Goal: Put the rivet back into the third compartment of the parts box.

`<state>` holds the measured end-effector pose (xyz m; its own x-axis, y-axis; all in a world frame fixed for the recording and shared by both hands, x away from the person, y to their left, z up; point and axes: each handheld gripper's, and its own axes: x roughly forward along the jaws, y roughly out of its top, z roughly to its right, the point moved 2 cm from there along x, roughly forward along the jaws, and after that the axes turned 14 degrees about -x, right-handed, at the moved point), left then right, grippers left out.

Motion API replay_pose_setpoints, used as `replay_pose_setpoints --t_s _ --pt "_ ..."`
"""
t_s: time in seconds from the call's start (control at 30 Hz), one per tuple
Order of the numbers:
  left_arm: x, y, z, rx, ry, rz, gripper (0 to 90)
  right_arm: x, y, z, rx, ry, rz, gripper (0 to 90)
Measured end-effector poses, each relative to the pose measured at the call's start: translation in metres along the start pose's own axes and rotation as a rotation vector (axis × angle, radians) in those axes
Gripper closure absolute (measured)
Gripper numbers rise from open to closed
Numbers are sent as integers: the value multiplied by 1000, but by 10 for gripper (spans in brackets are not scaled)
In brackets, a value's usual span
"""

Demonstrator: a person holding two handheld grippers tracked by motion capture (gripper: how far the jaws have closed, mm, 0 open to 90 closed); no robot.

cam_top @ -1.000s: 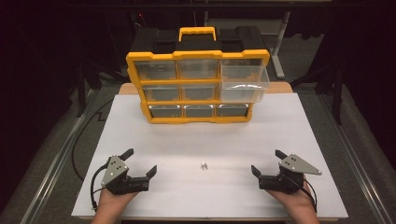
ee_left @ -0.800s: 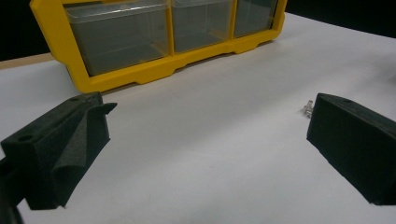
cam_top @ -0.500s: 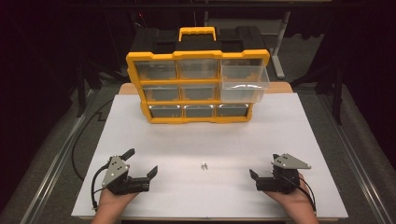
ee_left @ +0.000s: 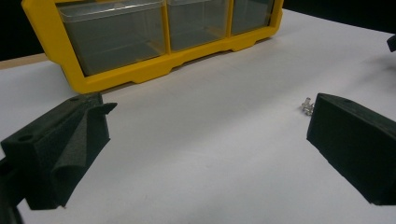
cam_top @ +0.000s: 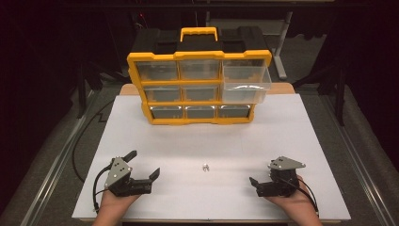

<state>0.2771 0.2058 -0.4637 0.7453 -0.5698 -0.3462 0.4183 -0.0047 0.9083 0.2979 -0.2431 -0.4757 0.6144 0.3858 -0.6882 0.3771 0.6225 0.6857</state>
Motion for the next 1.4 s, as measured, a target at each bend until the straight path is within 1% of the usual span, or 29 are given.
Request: replay_pose_setpoints --t_s 0.03,0.07,0.13,0.17,0.27,0.37,0.4,0.43,0.57,0.8,0.83,0.9,0.93,1.0,1.07,1.1,1.13,1.17,1.3,1.33,1.37,1.4 --pt "0 0 0 0 0 0 4 0 0 0 0 0 0 1" --pt "1 0 0 6 -1 -5 4 0 0 0 -3 14 -16 1" --pt "1 -1 1 9 -3 -7 4 0 -1 0 -2 22 -21 1" --pt "2 -1 1 12 -5 -9 4 1 -1 0 -4 68 -31 1" --pt "2 -1 2 18 -9 -8 4 2 1 -2 -8 104 -29 2" --pt "1 -1 3 22 -13 -6 4 5 5 -8 -21 130 -37 4" --pt "1 -1 3 22 -13 -6 4 5 5 -8 -21 130 -37 4" --pt "1 0 3 23 -13 -5 4 7 8 -13 -35 146 -44 9" --pt "2 0 3 22 -16 -4 4 11 15 -20 -62 162 -51 25" --pt "1 0 3 19 -25 1 4 17 25 -25 -66 178 -39 61" --pt "1 0 3 17 -28 3 4 20 31 -27 -75 182 -31 94" --pt "1 0 3 15 -30 4 4 20 33 -28 -71 185 -29 105" --pt "1 0 3 14 -31 5 4 23 39 -31 -75 197 -17 144" --pt "1 0 3 15 -32 6 4 25 42 -32 -80 201 -12 158" --pt "1 0 3 12 -29 5 4 31 51 -36 -89 230 -10 195" --pt "1 0 3 11 -29 6 4 33 54 -37 -90 238 -6 214" --pt "1 0 3 11 -29 6 4 33 54 -37 -90 238 -6 214" --pt "2 0 3 12 -29 6 4 38 60 -38 -96 243 -6 259" --pt "2 0 3 11 -28 8 4 47 70 -41 -106 258 11 368" --pt "2 0 3 11 -28 8 4 47 70 -41 -106 258 11 368" --pt "2 0 3 11 -28 9 4 51 77 -44 -115 266 25 437" --pt "2 0 3 11 -28 8 4 53 79 -45 -117 273 30 457"
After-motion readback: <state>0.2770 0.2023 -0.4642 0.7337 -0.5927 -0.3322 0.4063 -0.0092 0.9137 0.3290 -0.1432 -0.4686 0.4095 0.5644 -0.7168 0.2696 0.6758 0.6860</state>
